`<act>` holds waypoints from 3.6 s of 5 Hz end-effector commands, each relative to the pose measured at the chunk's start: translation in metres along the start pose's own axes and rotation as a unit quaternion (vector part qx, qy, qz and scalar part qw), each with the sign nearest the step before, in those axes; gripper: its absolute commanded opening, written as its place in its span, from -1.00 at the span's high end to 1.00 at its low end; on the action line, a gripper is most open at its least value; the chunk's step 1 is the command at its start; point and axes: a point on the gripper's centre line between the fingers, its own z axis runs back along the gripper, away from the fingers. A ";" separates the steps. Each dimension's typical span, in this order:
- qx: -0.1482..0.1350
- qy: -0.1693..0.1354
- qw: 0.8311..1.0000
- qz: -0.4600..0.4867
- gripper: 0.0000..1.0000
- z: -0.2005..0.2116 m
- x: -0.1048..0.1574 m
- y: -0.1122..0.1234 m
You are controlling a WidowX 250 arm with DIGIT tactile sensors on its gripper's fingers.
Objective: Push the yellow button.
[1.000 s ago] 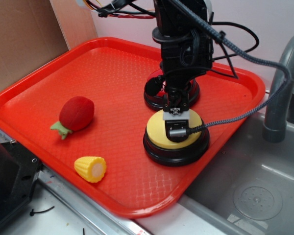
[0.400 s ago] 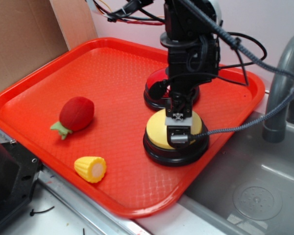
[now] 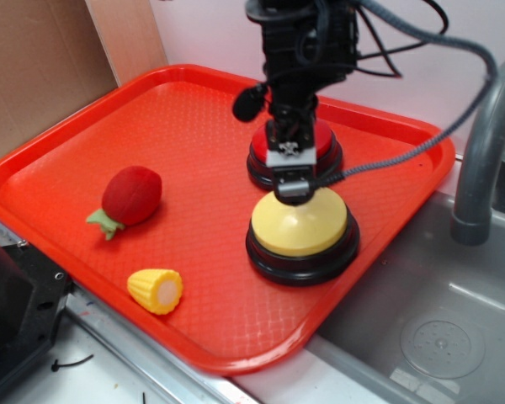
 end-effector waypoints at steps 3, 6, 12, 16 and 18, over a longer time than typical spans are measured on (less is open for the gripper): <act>-0.063 -0.037 0.997 -0.029 -1.00 -0.030 -0.003 -0.039; -0.066 -0.029 0.996 -0.044 -1.00 -0.033 0.003 -0.040; -0.028 0.013 0.999 0.021 -1.00 0.045 -0.021 -0.016; -0.034 0.003 0.999 0.040 -1.00 0.065 -0.021 -0.011; -0.043 0.007 0.998 0.050 -1.00 0.072 -0.022 -0.010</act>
